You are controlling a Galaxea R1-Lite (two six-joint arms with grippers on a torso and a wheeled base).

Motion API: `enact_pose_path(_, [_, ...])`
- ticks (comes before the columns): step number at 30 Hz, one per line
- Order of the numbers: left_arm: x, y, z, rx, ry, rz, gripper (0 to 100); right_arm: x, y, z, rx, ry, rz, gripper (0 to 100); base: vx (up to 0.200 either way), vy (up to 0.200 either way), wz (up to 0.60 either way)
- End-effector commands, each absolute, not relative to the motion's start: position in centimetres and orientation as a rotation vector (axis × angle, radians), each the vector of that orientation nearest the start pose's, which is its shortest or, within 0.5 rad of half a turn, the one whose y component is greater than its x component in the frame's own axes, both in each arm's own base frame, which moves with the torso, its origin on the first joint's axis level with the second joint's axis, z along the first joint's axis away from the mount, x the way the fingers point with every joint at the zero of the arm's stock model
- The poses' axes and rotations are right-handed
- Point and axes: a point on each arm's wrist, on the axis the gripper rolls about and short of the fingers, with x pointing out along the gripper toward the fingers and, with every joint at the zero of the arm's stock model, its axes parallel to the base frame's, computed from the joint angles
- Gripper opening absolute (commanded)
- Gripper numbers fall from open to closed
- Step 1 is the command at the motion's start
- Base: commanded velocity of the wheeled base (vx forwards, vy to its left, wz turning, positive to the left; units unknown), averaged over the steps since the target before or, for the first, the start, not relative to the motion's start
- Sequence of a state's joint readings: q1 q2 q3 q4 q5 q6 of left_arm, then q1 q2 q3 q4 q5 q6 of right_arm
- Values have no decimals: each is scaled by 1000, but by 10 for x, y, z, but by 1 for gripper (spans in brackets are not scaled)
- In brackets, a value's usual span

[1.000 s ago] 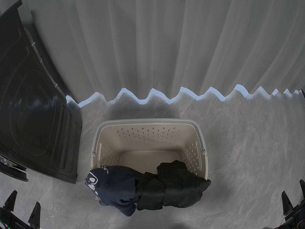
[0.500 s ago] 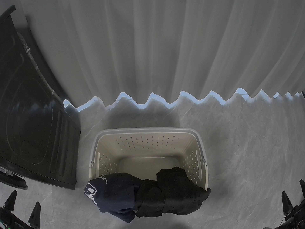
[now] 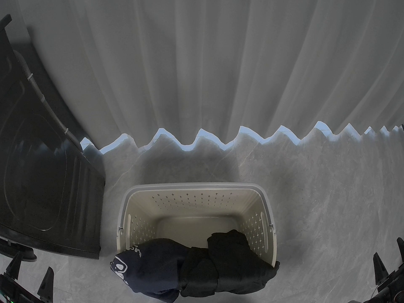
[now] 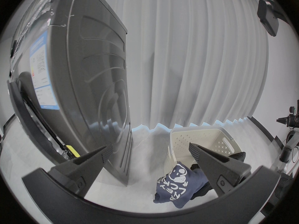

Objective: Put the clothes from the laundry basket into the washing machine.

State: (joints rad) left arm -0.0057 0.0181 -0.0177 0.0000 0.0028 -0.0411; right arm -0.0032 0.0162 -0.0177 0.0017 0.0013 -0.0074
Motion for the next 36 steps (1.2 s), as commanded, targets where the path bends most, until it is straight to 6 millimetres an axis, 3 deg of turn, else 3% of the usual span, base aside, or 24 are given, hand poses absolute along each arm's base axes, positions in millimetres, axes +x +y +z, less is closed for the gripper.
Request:
enact_pose_path(1, [-23,0,76,-41,3,-3,100,-23,0,76,-8,0,-2,100,0,0,0])
enact_pose_path(10, [-23,0,76,-41,3,-3,100,-23,0,76,-8,0,-2,100,67,0,0])
enact_pose_path(16, [-23,0,76,-41,3,-3,100,-23,0,76,-8,0,-2,100,200,0,0])
enact_pose_path(22, [-23,0,76,-41,3,-3,100,-23,0,76,-8,0,0,100,0,0,0])
enact_pose_path(28, [-23,0,76,-41,3,-3,100,-23,0,76,-8,0,-2,100,200,0,0])
enact_pose_path(36, [-23,0,76,-43,3,-3,100,-23,0,76,-8,0,0,100,0,0,0])
